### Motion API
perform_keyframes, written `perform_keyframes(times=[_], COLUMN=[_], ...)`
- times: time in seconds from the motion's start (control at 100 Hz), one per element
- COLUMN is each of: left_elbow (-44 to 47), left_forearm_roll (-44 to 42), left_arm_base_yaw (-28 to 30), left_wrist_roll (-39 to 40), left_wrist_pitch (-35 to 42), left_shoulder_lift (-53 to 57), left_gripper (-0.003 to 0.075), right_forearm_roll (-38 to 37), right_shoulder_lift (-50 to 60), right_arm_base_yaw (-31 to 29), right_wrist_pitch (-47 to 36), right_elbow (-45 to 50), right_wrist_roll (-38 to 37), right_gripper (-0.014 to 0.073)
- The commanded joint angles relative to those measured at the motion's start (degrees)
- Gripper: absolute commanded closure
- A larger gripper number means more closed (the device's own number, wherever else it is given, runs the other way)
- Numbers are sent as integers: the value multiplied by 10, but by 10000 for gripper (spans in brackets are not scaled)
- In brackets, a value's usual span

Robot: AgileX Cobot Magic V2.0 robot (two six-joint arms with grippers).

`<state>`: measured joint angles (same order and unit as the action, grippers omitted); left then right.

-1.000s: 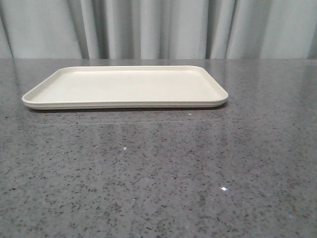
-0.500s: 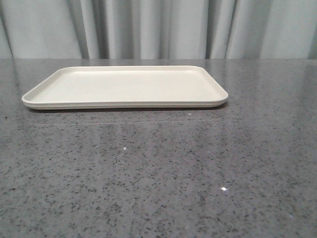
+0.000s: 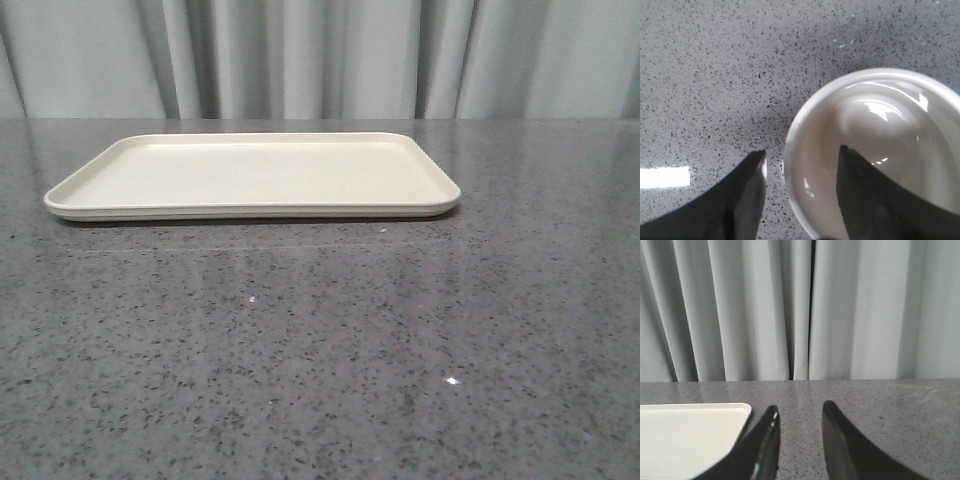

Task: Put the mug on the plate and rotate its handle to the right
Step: 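Close the left gripper on the mug rim and lift the mug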

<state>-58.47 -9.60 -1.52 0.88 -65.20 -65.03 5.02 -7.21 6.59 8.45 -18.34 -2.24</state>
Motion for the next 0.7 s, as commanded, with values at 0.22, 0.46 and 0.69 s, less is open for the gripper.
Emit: perform_keyframes(times=[0.22, 0.46, 0.69], left_elbow=[-14, -14, -14], left_forearm_roll=[-2, 0, 0], left_arm_base_yaw=[1, 1, 1], left_wrist_roll=[6, 6, 6], left_wrist_pitch=[25, 26, 28], left_shoulder_lift=[-12, -24, -24], left_gripper=[386, 387, 387], right_forearm_roll=[-4, -4, -4], right_shoulder_lift=[-11, -11, -11], right_arm_base_yaw=[-3, -3, -3], right_wrist_pitch=[-49, -51, -55], right_elbow=[-19, -19, -19], right_wrist_roll=[4, 4, 4], right_gripper=[356, 356, 356])
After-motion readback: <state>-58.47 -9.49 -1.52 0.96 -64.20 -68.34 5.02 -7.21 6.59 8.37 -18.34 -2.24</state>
